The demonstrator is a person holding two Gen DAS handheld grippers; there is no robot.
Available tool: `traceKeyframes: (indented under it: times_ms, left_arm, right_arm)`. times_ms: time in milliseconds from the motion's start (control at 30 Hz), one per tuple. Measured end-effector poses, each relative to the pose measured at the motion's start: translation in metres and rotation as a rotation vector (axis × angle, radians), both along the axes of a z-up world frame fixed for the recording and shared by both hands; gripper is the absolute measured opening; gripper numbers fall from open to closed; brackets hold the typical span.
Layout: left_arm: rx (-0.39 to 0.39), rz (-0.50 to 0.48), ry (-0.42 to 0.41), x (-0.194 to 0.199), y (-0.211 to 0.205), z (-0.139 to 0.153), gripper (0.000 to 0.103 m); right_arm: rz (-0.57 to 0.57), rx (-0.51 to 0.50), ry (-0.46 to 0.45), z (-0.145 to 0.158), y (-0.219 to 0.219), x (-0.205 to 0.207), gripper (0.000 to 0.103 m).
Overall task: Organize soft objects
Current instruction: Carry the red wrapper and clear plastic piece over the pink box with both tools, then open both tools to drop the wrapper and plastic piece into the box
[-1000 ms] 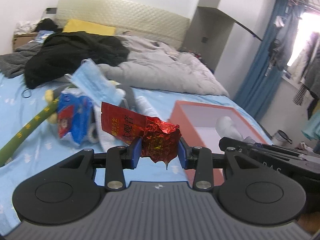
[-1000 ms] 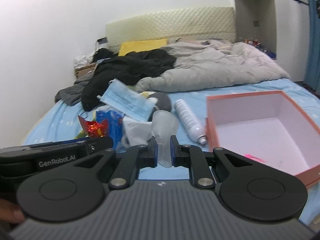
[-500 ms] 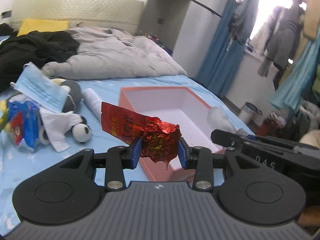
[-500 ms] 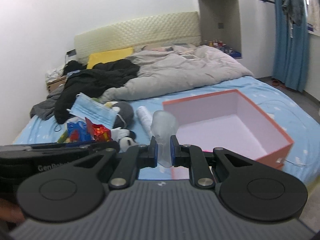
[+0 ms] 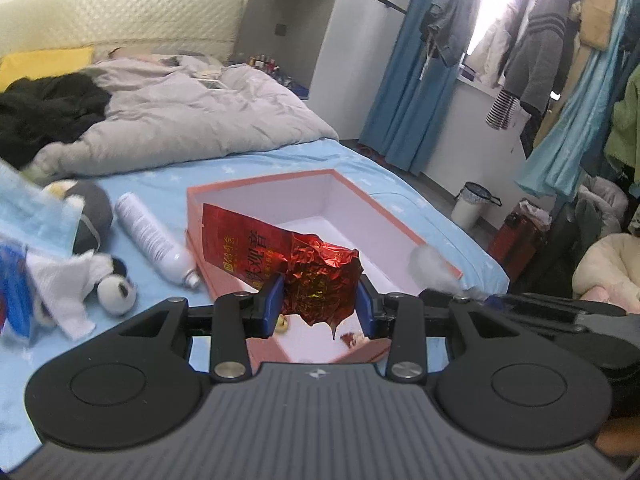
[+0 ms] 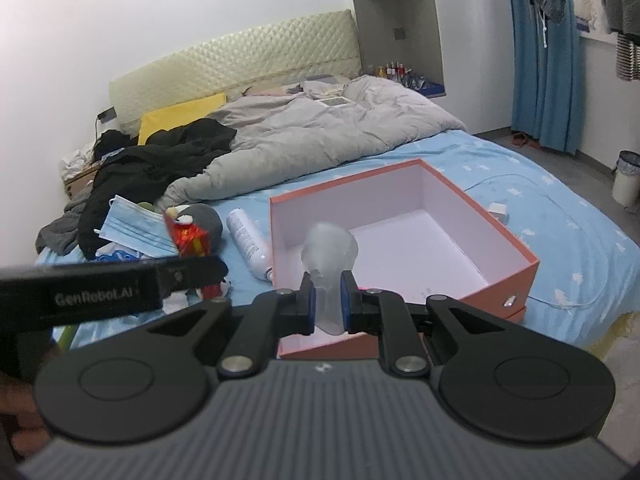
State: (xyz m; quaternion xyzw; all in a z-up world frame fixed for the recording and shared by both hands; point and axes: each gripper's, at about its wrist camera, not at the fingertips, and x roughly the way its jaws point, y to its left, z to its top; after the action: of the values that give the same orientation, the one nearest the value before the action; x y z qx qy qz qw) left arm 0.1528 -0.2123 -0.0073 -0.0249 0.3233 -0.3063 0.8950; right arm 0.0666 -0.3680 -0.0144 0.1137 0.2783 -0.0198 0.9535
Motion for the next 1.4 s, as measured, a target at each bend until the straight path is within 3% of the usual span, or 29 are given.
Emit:
traceKeyframes:
  times_ms: [200,433,800,933,1067,1200,1267,1400]
  left_arm:
    - [0.040,-0.044,0.005,0.045,-0.035,0.009,0.044]
    - [0.016,-0.098,0.138,0.114,-0.079,-0.001,0.044]
    - [0.202,-0.111,0.274,0.189,-0.134,-0.056,0.044]
    - [0.289,-0.082,0.298,0.205,-0.139,-0.079,0.044]
    - [0.283,-0.068,0.353,0.217,-0.135,-0.093,0.044]
    - [0.285,-0.076,0.354,0.217,-0.135,-0.096,0.044]
    - [0.287,-0.078,0.351,0.217,-0.135,-0.096,0.047]
    - [0.280,-0.097,0.341,0.207,-0.134,-0.092,0.048]
  right_arm:
    - [0.009,0.019,0.050,-0.008,-0.023,0.039,0.016]
    - [-0.004,0.020,0.126,-0.029,-0.048,0.090,0.017]
    - [-0.010,0.030,0.306,-0.069,-0.074,0.157,0.018]
    - [-0.018,0.035,0.371,-0.085,-0.081,0.169,0.018]
    - [-0.032,0.045,0.401,-0.091,-0.087,0.171,0.020]
    - [-0.038,0.045,0.407,-0.093,-0.089,0.169,0.021]
    - [-0.043,0.034,0.408,-0.093,-0.090,0.168,0.030]
    - [-0.058,0.028,0.429,-0.096,-0.094,0.169,0.037]
